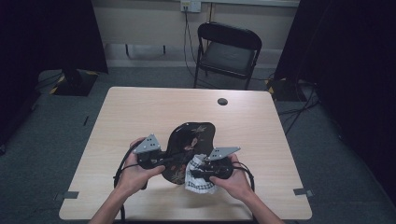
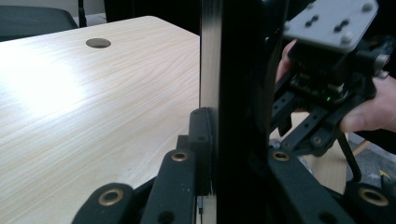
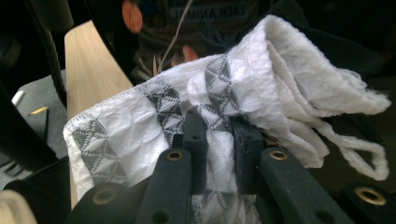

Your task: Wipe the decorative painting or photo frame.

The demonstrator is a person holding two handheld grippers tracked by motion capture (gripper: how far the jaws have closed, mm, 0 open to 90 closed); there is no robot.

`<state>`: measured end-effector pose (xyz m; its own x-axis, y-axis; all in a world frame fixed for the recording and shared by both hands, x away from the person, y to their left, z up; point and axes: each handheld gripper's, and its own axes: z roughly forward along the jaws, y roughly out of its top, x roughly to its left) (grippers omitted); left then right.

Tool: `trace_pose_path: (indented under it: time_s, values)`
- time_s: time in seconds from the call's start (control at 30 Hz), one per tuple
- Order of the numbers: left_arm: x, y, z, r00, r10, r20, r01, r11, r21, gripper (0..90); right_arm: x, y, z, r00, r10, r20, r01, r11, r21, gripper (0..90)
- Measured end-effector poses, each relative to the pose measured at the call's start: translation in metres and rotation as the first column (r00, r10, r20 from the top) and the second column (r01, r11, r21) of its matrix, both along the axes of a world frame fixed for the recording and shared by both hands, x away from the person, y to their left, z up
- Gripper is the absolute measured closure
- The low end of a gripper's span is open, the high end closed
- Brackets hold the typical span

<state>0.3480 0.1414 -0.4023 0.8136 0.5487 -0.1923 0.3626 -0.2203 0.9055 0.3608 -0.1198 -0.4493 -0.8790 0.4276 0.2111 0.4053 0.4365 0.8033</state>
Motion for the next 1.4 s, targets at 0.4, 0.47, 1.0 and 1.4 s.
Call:
trace_pose_path:
  time_s: [0.4, 0.47, 1.0, 1.4]
  values:
    - [0.000, 0.000, 0.000, 1.0000, -0.001, 0.000, 0.001, 1.0000, -0.003, 80.2, 0.003, -0.013, 0.013, 0.9969, -0.060, 0.051, 0.057, 0.997, 0.057, 79.5]
    - [0.000, 0.000, 0.000, 1.0000, 0.000, -0.001, 0.000, 1.0000, -0.003, 80.1, 0.002, -0.009, 0.006, 0.9985, -0.042, 0.035, 0.041, 0.999, 0.036, 79.5]
    - [0.001, 0.002, 0.000, 1.0000, 0.002, 0.000, -0.002, 1.0000, -0.003, 80.1, 0.001, 0.004, -0.018, 0.9992, 0.004, -0.041, -0.006, 0.999, -0.050, 79.6]
    - [0.001, 0.002, 0.000, 1.0000, 0.002, -0.003, -0.002, 1.0000, -0.004, 79.6, 0.012, -0.022, 0.007, 0.9954, -0.090, 0.034, 0.089, 0.995, 0.041, 79.2]
